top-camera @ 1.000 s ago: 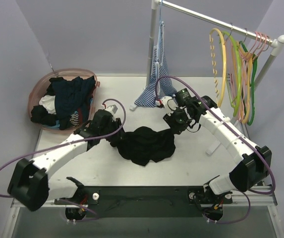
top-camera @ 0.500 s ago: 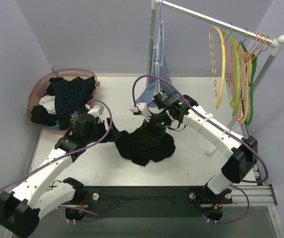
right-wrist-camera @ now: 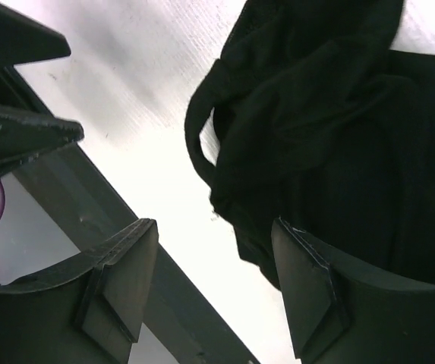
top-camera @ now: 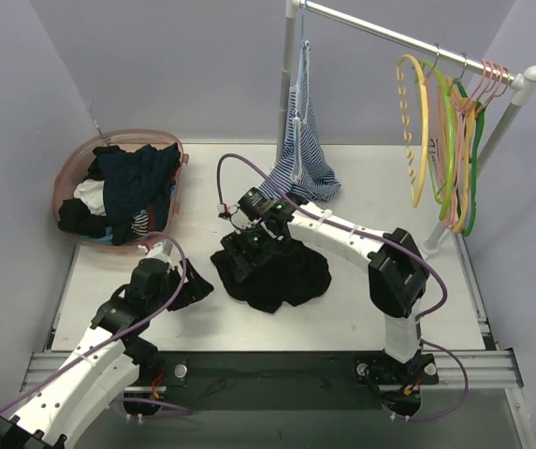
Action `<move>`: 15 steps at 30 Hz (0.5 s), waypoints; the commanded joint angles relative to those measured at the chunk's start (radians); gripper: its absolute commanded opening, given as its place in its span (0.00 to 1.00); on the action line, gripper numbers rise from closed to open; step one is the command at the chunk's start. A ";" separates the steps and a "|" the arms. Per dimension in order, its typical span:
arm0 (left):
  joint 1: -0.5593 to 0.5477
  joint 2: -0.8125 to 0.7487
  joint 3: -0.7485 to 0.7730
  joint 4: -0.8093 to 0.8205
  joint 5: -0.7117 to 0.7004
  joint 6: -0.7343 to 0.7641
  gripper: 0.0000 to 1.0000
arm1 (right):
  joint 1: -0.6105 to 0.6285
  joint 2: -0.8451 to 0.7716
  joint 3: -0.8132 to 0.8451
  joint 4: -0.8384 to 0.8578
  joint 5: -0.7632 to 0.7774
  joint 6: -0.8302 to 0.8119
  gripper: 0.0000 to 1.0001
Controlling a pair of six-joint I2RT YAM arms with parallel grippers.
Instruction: Place the tank top on the hanger
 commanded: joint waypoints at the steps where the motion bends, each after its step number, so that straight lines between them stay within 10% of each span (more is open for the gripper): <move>1: 0.007 0.024 0.003 0.026 -0.007 -0.066 0.77 | 0.018 0.049 0.031 0.012 0.103 0.097 0.61; 12: 0.007 0.067 -0.014 0.086 -0.001 -0.092 0.74 | 0.039 0.172 0.114 -0.006 0.085 0.085 0.34; 15: 0.007 0.083 -0.020 0.127 0.024 -0.100 0.74 | 0.041 0.158 0.129 -0.031 0.095 0.043 0.05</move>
